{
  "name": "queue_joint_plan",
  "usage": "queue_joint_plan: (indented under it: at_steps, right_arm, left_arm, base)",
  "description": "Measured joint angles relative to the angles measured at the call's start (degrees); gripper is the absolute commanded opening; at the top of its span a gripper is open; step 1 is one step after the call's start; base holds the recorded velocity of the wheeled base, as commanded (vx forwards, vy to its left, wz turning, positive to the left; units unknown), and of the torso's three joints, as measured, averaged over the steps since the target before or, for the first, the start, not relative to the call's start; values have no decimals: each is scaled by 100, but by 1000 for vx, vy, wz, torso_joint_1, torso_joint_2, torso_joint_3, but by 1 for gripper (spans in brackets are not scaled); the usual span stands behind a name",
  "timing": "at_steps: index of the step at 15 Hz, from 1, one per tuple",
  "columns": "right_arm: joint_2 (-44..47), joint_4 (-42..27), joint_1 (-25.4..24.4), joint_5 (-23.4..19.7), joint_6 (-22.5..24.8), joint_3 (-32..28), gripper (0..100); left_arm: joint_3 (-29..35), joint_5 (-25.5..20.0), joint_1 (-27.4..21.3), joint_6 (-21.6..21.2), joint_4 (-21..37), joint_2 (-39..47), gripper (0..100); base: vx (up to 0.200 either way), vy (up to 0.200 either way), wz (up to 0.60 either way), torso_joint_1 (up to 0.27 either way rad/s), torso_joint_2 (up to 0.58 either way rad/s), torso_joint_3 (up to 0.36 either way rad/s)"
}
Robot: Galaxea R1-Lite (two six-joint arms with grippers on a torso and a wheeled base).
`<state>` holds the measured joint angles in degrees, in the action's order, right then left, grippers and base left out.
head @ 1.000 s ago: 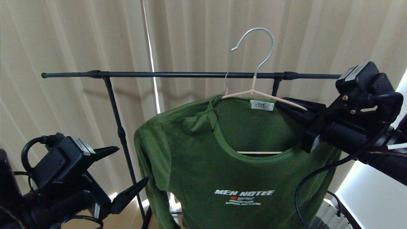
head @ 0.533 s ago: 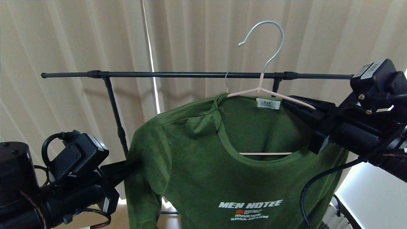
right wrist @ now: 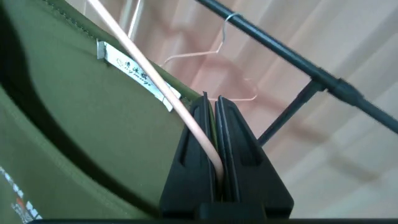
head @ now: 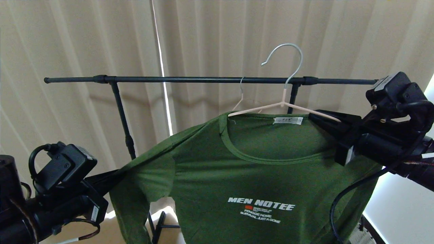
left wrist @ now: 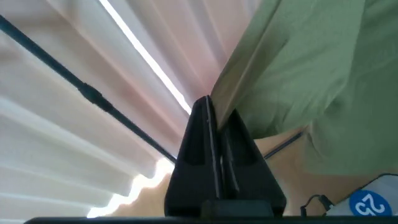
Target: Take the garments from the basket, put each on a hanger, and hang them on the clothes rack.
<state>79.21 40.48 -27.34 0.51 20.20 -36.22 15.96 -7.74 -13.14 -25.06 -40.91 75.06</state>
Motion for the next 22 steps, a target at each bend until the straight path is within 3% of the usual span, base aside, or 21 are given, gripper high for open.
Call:
queue_joint_plan:
  at_steps: [4,7,11,16,22]
  right_arm:
    - [-27,-250,50,83,0,26,0]
    - [-44,-958,116,640,0,50,0]
    - [-48,-1707,135,1215,-28,59,0]
    - [6,-1652,216,1237,-135,44,0]
    - [-2,-1662,229,1232,-176,39,0]
  left_arm:
    - [-210,-2,-44,-9,-525,-119,100]
    - [-802,20,9,40,-1087,-561,100]
    - [-1324,20,510,374,-1150,-1442,100]
    - [-1263,2,750,1015,-1098,-1921,100]
    - [-1237,0,761,1029,-1098,-1955,100]
  base:
    - [0,0,0,0,0,0]
    - [0,0,0,0,0,0]
    - [0,0,0,0,0,0]
    - [0,120,0,0,1,0]
    - [0,200,0,6,5,-2]
